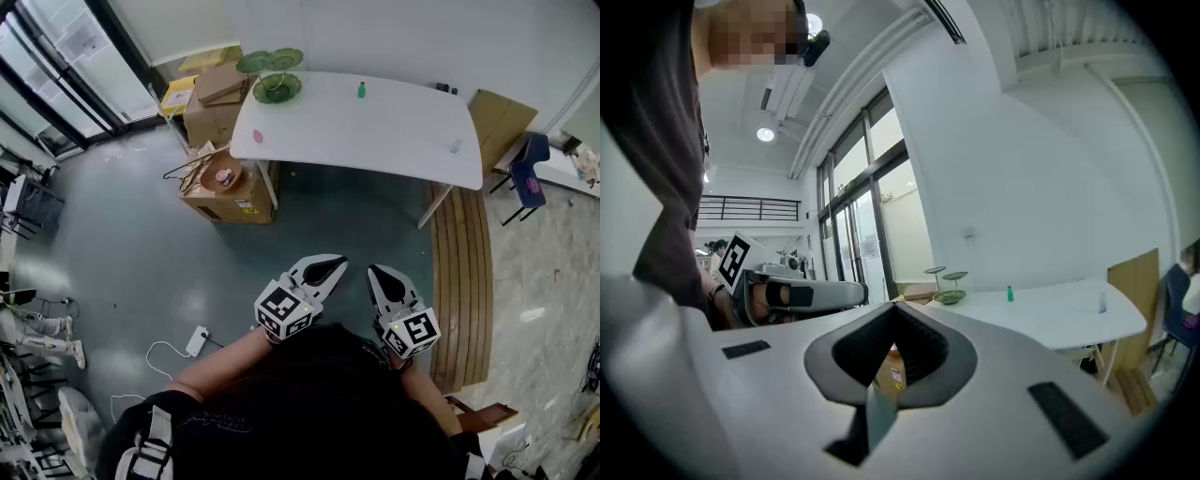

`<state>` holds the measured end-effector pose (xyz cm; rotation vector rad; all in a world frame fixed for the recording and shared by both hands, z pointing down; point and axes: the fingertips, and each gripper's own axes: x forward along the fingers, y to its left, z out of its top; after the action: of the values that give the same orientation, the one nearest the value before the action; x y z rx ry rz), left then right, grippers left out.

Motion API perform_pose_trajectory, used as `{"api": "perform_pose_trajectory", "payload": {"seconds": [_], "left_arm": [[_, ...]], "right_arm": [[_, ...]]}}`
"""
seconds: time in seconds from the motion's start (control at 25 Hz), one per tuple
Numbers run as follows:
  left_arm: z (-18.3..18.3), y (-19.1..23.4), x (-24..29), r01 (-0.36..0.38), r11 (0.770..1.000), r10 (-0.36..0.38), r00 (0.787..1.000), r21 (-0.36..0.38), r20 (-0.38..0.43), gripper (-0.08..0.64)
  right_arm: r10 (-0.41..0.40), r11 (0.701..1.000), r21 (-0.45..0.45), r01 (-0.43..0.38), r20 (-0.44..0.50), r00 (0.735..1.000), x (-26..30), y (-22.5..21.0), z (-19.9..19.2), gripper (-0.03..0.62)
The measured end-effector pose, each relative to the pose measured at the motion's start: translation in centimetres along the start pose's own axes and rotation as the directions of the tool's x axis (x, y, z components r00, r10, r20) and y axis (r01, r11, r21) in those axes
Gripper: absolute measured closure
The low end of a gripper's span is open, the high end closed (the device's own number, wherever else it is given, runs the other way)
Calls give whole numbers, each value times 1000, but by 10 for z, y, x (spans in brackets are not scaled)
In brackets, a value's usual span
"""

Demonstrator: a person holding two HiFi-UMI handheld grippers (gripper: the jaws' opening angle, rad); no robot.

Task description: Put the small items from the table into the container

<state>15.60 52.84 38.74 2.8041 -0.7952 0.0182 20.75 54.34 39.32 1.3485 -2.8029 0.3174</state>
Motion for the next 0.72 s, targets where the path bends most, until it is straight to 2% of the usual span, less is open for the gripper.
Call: {"api": "perform_pose_trajectory", "payload": {"seconds": [0.4, 0.72], "left_arm": [[-4, 5, -6, -21, 1000, 21, 1000, -17, -15, 556], [-2, 48, -23, -65, 997, 65, 998, -32, -10, 555]], "right_arm": [[31, 1000, -1, -31, 11, 999, 6, 5, 1, 577], [88, 996, -14, -88, -9, 996, 53, 16, 1, 575]]}}
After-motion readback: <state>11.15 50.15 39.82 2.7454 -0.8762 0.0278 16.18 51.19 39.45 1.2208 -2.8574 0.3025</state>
